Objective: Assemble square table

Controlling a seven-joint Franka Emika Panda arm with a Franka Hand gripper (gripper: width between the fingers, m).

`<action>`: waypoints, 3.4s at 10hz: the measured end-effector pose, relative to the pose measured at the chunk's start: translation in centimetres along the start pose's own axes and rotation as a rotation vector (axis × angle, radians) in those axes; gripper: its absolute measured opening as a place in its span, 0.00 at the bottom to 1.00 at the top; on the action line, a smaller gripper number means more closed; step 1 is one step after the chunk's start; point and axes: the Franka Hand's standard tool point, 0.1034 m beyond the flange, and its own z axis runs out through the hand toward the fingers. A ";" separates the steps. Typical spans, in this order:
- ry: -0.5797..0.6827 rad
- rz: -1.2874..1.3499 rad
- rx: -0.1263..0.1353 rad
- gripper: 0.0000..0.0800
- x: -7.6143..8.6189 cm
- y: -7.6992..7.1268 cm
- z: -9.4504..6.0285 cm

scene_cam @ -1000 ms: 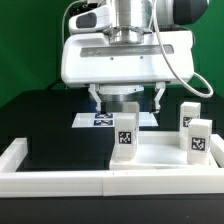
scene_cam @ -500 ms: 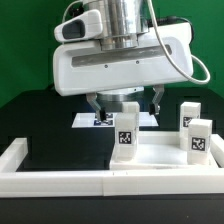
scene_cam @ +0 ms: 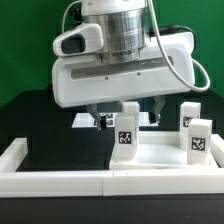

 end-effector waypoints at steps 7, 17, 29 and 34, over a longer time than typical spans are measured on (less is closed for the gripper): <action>0.017 -0.031 -0.007 0.37 0.0 0.2 0.3; 0.089 0.627 0.013 0.37 -0.1 -0.8 0.8; 0.100 0.756 0.021 0.81 0.3 -3.1 1.2; 0.100 0.197 -0.042 0.81 0.4 -2.4 0.9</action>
Offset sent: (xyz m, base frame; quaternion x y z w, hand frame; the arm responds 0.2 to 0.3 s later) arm 0.0066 -0.0077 0.0020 -0.0195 0.0060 -0.0417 0.9989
